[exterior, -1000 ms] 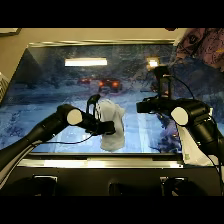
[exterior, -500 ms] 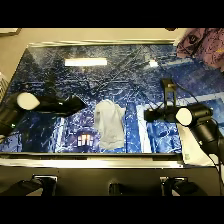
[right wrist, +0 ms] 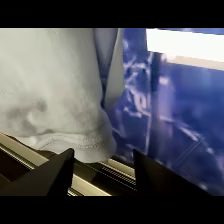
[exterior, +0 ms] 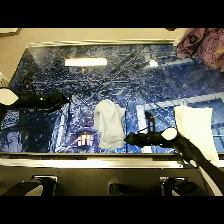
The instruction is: Fold the clothes and pants, and hang the long-sleeved shirts on hangers.
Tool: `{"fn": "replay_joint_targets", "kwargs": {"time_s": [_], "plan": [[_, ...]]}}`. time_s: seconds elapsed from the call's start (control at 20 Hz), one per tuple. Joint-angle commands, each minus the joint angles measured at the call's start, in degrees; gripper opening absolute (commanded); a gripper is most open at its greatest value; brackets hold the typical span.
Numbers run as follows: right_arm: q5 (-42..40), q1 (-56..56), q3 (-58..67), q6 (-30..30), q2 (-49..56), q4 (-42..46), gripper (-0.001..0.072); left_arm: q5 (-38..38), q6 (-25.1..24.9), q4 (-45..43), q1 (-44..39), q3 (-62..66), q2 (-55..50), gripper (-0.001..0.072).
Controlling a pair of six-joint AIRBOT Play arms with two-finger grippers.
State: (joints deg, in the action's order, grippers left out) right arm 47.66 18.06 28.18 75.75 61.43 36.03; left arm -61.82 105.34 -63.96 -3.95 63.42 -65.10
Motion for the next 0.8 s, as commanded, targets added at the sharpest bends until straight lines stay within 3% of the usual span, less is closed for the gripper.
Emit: {"fn": "replay_joint_targets", "kwargs": {"time_s": [0.0, 0.1, 0.2, 0.25, 0.5, 0.75], "plan": [[-5.9, 5.6, -2.0, -7.7, 5.6, -12.5, 0.0439, -0.1, -0.6, -0.1, 0.7, 0.1, 0.1, 0.0567], [-7.3, 7.0, -2.0, -12.7, 7.6, -19.3, 0.0375, -0.7, -0.6, 0.0, 0.7, 0.1, 0.1, 0.0566], [-7.3, 6.7, -1.8, -14.1, 7.4, -20.5, 0.0104, -2.6, 0.0, 0.0, 0.7, 0.0, -0.3, 0.0533], [-7.2, 6.7, -1.8, -14.3, 7.2, -20.3, 0.0031, -3.3, -0.6, 0.2, 0.8, -0.3, -0.9, 0.0534], [-4.0, 6.7, -1.8, -7.9, 5.5, -14.2, 0.0031, 1.0, -14.9, 16.0, -0.5, -8.4, -8.0, 0.0534], [-2.0, 6.7, -1.8, -4.3, 2.9, -12.3, 0.0031, 10.0, -24.5, 28.2, -6.1, -10.5, -18.7, 0.0533]]}}
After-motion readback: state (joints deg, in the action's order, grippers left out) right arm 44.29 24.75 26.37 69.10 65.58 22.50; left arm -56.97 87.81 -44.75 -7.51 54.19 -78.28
